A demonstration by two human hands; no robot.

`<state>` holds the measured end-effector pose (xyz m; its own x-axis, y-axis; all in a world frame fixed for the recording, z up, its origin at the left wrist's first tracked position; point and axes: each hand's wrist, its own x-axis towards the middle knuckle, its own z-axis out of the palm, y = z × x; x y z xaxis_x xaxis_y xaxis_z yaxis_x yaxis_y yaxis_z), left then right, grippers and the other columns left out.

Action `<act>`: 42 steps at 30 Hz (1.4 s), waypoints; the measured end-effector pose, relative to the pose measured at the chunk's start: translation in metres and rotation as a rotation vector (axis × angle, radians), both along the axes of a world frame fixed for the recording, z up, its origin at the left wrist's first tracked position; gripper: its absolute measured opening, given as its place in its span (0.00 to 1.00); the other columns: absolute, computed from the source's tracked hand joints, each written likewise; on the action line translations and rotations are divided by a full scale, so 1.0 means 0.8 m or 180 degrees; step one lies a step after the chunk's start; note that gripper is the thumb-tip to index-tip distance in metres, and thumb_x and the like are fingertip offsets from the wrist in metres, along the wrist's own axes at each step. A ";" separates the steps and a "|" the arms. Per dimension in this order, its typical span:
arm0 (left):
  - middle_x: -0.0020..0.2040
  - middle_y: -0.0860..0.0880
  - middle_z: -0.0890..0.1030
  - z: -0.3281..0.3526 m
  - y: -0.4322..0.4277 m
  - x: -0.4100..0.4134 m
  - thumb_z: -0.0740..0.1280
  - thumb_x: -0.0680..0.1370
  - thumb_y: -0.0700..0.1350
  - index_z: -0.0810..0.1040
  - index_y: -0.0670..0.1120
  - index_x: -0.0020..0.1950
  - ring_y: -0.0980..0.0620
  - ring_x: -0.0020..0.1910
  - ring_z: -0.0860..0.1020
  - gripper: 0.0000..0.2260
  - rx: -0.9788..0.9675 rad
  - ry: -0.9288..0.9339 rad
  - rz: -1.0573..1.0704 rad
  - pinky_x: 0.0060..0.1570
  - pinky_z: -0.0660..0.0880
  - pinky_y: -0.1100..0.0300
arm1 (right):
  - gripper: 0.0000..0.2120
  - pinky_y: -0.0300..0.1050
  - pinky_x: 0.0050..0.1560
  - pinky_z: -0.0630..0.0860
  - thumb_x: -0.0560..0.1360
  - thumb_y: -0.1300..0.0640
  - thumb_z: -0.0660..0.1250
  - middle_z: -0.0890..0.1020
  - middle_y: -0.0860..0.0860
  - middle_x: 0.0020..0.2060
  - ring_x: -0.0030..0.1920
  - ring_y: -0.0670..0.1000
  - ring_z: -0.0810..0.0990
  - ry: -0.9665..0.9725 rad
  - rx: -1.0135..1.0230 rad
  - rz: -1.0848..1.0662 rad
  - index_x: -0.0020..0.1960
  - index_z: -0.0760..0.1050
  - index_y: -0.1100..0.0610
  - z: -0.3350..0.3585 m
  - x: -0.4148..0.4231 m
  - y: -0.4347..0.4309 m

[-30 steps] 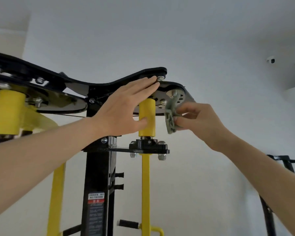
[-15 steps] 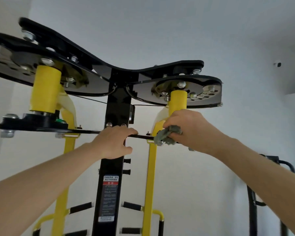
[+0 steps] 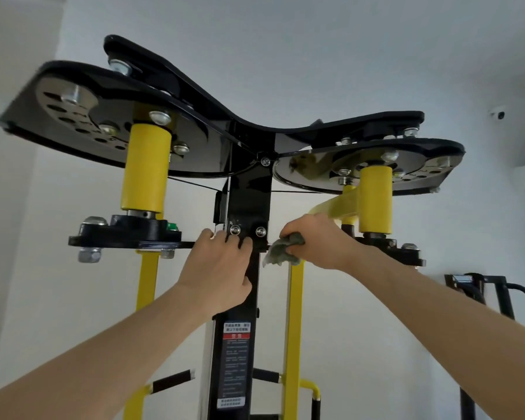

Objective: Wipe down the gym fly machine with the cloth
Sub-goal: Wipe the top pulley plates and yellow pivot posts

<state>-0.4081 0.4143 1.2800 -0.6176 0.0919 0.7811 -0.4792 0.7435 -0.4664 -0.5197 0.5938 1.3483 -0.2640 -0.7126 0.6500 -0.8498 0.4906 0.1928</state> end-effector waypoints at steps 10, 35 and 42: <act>0.38 0.55 0.74 0.021 0.007 -0.001 0.52 0.74 0.76 0.72 0.54 0.65 0.50 0.40 0.78 0.32 0.0765 0.0413 -0.0606 0.38 0.61 0.56 | 0.06 0.44 0.45 0.81 0.69 0.53 0.78 0.86 0.45 0.40 0.41 0.46 0.83 -0.0781 -0.0908 0.0511 0.46 0.86 0.51 0.013 -0.009 -0.023; 0.41 0.44 0.83 0.164 -0.038 -0.080 0.63 0.83 0.39 0.79 0.37 0.60 0.56 0.23 0.77 0.09 0.5624 0.2279 -0.2567 0.20 0.74 0.64 | 0.17 0.56 0.52 0.83 0.70 0.65 0.69 0.81 0.58 0.52 0.51 0.62 0.83 -0.3070 -0.3127 0.0398 0.57 0.70 0.62 0.084 -0.069 -0.123; 0.58 0.43 0.83 0.161 -0.049 -0.121 0.70 0.77 0.43 0.81 0.42 0.62 0.43 0.55 0.83 0.14 0.5073 0.3137 -0.2259 0.52 0.79 0.55 | 0.14 0.42 0.49 0.74 0.75 0.64 0.68 0.81 0.57 0.59 0.58 0.58 0.81 -0.3401 -0.4082 0.0931 0.61 0.76 0.61 0.087 -0.082 -0.152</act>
<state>-0.5051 0.3752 1.4087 -0.1785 -0.9085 0.3779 0.4010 0.2836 0.8711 -0.5854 0.4722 1.4179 -0.8993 -0.0083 0.4372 -0.4117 -0.3215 -0.8528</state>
